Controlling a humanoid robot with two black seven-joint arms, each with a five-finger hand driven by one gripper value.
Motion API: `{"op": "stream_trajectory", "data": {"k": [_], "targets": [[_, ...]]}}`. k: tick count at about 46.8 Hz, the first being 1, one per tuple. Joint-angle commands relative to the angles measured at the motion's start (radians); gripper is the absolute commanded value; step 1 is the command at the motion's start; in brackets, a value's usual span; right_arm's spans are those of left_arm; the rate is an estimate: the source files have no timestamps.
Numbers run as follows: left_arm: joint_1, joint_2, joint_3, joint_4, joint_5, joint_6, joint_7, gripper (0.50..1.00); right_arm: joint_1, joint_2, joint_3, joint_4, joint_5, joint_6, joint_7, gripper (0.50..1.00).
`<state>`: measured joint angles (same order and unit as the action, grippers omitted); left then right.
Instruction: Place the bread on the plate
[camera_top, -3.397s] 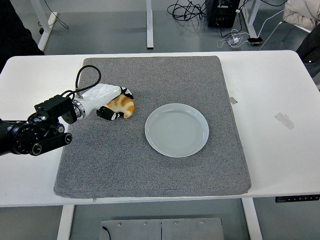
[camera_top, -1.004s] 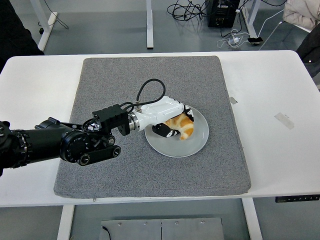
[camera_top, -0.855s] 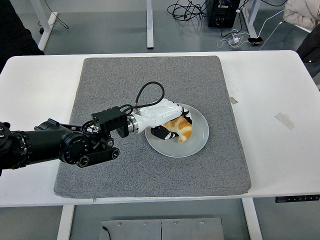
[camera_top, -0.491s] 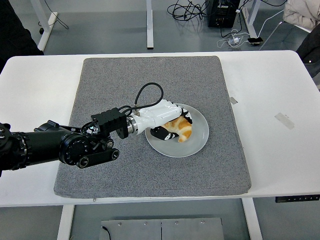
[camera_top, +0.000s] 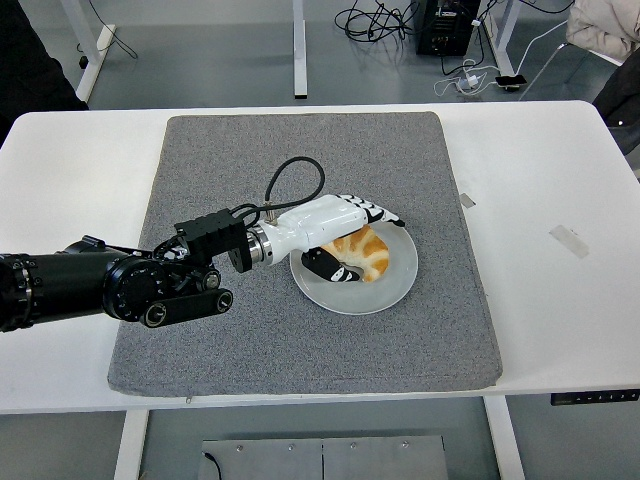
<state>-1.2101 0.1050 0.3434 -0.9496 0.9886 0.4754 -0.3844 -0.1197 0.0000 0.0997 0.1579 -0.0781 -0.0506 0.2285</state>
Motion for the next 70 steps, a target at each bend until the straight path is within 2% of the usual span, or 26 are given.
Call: {"op": "stream_trajectory", "data": {"k": [1,8,17,24,28,36,43,51,57,62,70], "targets": [[-0.002,0.015,-0.058,0.000,-0.050,0.000,-0.017,0.895,0.000,0.000,0.000,0.000,0.000,0.000,0.000,1.000],[0.003,0.048,-0.159,0.000,-0.151,-0.001,-0.082,0.895,0.000,0.000,0.000,0.000,0.000,0.000,0.000,1.000],[0.021,0.090,-0.279,0.000,-0.373,-0.031,-0.172,0.895,0.000,0.000,0.000,0.000,0.000,0.000,0.000,1.000],[0.052,0.131,-0.368,0.000,-0.544,-0.034,-0.220,0.895,0.000,0.000,0.000,0.000,0.001,0.000,0.000,1.000],[0.092,0.165,-0.443,0.000,-0.600,-0.034,-0.222,0.895,0.000,0.000,0.000,0.000,0.000,0.000,0.000,1.000],[0.208,0.222,-0.650,0.000,-0.608,-0.054,-0.222,0.895,0.000,0.000,0.000,0.000,0.000,0.000,0.000,1.000],[0.339,0.217,-0.845,0.012,-0.610,-0.116,-0.222,0.893,0.000,0.000,0.000,0.000,0.000,0.000,0.000,1.000],[0.440,0.177,-1.014,0.018,-0.617,-0.146,-0.222,0.890,0.000,0.000,0.000,0.000,0.001,0.000,0.000,1.000],[0.500,0.168,-1.126,0.067,-0.669,-0.222,-0.223,0.887,0.000,0.000,0.000,0.000,0.000,0.000,0.000,1.000],[0.497,0.142,-1.179,0.179,-0.740,-0.305,-0.222,0.886,0.000,0.000,0.000,-0.001,0.000,0.000,0.000,1.000],[0.463,0.098,-1.187,0.337,-0.829,-0.437,-0.220,0.887,0.005,0.000,0.006,0.020,0.001,0.005,0.000,1.000]]}}
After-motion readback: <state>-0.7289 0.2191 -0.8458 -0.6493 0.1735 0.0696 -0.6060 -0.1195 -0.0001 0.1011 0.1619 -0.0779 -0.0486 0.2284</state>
